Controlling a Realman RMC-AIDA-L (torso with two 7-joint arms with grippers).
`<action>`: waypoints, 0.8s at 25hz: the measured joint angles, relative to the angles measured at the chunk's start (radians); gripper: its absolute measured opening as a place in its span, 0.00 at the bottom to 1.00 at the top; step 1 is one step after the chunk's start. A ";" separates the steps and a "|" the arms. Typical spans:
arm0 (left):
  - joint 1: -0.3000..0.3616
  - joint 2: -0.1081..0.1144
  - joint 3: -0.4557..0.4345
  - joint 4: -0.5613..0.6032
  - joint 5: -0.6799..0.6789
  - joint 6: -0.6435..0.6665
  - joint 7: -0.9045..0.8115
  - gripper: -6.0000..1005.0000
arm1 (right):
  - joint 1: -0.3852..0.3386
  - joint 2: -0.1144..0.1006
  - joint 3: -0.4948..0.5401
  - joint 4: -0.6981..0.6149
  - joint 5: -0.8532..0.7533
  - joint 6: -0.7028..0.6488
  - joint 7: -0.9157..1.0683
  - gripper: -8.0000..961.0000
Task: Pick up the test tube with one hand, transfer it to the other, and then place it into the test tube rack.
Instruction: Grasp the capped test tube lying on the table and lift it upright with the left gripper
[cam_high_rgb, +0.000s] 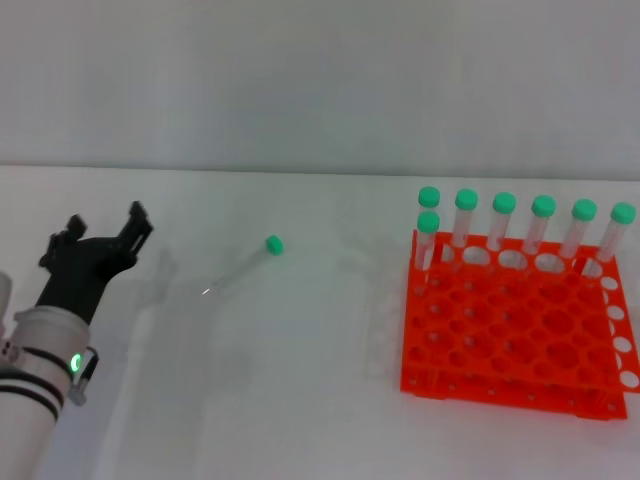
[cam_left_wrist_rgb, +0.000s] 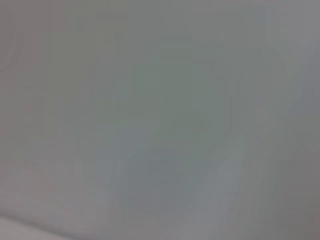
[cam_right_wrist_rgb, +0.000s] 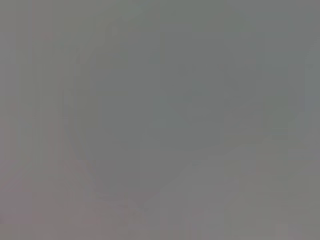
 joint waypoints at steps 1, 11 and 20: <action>-0.005 0.000 0.000 -0.002 0.004 -0.002 0.001 0.88 | 0.001 0.000 0.000 -0.001 0.000 0.005 -0.003 0.90; -0.025 -0.003 0.005 0.001 0.061 -0.007 0.001 0.88 | 0.008 -0.003 -0.004 -0.007 -0.001 0.057 -0.053 0.90; -0.064 0.030 -0.002 -0.036 0.074 -0.015 -0.102 0.89 | 0.011 -0.007 0.003 -0.008 0.001 0.075 -0.055 0.90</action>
